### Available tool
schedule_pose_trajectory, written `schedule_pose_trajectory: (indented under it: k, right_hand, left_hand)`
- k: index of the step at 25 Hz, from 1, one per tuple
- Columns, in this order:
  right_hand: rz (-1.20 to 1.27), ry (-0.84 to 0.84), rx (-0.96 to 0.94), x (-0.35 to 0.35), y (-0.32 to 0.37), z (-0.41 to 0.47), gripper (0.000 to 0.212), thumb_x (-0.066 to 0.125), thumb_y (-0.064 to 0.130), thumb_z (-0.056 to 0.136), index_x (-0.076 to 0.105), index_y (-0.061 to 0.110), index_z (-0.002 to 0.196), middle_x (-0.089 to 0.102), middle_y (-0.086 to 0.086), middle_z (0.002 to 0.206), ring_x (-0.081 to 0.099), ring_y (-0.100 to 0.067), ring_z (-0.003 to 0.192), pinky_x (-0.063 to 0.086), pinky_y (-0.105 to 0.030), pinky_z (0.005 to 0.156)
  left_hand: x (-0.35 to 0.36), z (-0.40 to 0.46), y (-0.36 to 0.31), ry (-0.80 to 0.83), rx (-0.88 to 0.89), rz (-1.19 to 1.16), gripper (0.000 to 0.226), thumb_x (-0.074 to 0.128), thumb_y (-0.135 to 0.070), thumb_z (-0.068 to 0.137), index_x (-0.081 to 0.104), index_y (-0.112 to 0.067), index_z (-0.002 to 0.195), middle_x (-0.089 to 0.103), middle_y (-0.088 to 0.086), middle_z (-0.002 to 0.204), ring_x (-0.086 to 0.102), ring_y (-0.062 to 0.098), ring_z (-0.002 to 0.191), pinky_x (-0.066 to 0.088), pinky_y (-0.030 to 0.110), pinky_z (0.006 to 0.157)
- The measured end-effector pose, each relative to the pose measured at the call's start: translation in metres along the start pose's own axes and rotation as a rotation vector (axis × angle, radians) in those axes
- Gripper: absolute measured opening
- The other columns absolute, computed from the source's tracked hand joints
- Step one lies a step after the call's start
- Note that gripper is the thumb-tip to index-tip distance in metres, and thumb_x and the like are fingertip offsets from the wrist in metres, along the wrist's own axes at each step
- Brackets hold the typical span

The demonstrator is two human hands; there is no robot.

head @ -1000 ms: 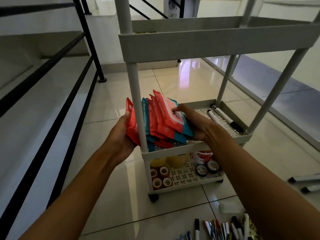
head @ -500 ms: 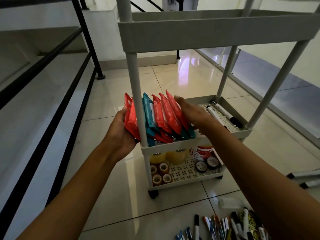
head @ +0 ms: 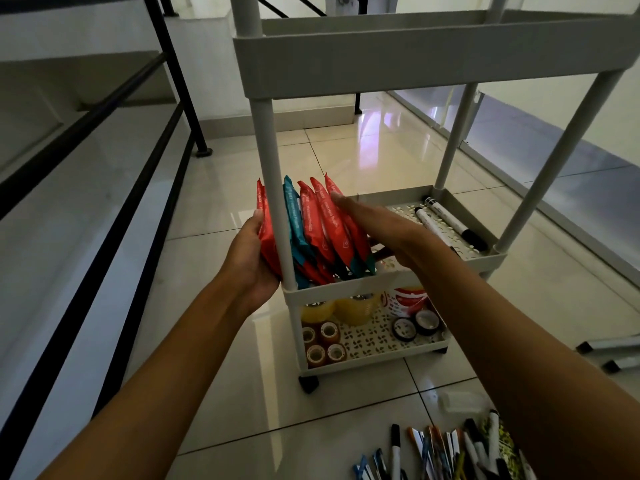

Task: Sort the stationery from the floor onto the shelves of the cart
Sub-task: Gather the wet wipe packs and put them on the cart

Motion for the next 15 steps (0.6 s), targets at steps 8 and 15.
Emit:
schedule_pose_trajectory:
  k: [8,15]
  right_hand:
    - [-0.123,-0.115,-0.035,0.021,0.000,0.013,0.087,0.061,0.072,0.070,0.045,0.014,0.133,0.063,-0.010,0.116,0.064,-0.027,0.096,0.056,-0.033,0.072]
    - [-0.141,-0.101,0.060,0.021,0.001,0.024,0.084,0.069,0.054,0.077,0.033,0.010,0.139,0.055,-0.012,0.123,0.060,-0.027,0.100,0.053,-0.035,0.073]
  left_hand:
    - [0.001,-0.004,0.001,-0.016,0.004,0.002,0.041,0.033,-0.042,0.099,0.058,-0.020,0.123,0.071,0.006,0.105,0.064,0.022,0.106,0.055,0.039,0.081]
    - [-0.001,-0.006,0.002,-0.039,-0.003,0.029,0.039,0.036,-0.038,0.099,0.057,-0.018,0.124,0.068,0.008,0.114,0.063,0.023,0.111,0.053,0.041,0.090]
Point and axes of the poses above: each hand's wrist, its own z-axis towards the middle knuckle, its own x-axis out of the palm, y = z × x, the point moved 2 cm from there along z, towards the middle knuckle
